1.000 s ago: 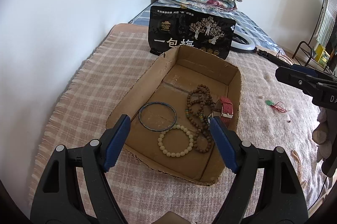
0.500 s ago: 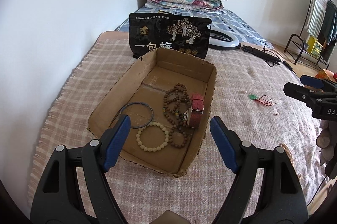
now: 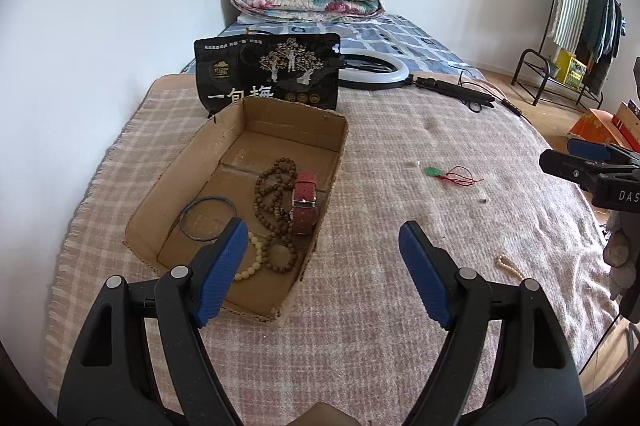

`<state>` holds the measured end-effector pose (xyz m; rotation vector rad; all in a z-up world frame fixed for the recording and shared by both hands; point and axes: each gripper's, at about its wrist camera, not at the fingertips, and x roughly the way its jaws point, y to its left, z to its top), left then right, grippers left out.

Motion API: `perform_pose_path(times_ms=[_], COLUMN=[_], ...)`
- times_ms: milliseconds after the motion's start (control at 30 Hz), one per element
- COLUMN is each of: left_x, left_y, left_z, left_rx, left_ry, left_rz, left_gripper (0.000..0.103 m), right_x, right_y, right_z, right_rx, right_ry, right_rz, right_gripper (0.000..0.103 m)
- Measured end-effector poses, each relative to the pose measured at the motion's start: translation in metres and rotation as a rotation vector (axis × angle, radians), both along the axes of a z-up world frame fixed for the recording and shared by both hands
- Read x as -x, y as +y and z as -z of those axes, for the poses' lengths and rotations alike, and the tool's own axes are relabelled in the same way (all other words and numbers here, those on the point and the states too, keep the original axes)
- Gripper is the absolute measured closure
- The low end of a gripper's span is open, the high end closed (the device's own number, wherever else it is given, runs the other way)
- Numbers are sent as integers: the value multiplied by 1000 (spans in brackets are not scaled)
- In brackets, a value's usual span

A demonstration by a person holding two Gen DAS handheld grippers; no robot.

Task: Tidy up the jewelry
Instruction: 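Move the left tool to the green jade pendant while the right tool approaches the pearl strand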

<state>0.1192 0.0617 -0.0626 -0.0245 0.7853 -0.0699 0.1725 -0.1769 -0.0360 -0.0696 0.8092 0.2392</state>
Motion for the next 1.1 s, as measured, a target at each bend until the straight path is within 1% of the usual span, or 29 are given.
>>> perform_pose_path(times_ms=[267, 400, 467, 700, 800, 933, 1033, 1100], left_x=[1, 1, 0, -9, -13, -17, -23, -28], left_y=[-33, -51, -58, -80, -87, -96, -102, -105], left_z=[5, 7, 8, 17, 21, 24, 27, 29], left_rx=[-6, -17, -22, -26, -22, -27, -20, -12], left_ry=[8, 3, -1, 15, 25, 26, 32, 34], left_rz=[79, 122, 135, 161, 170, 185, 191, 188], left_gripper=[23, 23, 23, 23, 23, 24, 25, 25], right_x=[16, 27, 36, 64, 75, 85, 93, 97], right_y=[-56, -74, -79, -83, -79, -73, -69, -66], right_z=[12, 20, 25, 48, 59, 72, 82, 89], right_rx=[-45, -46, -47, -52, -45, -64, -68, -70], right_ry=[35, 58, 72, 144, 175, 220, 245, 263], right_rz=[58, 49, 33, -37, -72, -111, -128, -142], right_gripper=[2, 4, 7, 13, 18, 27, 28, 33])
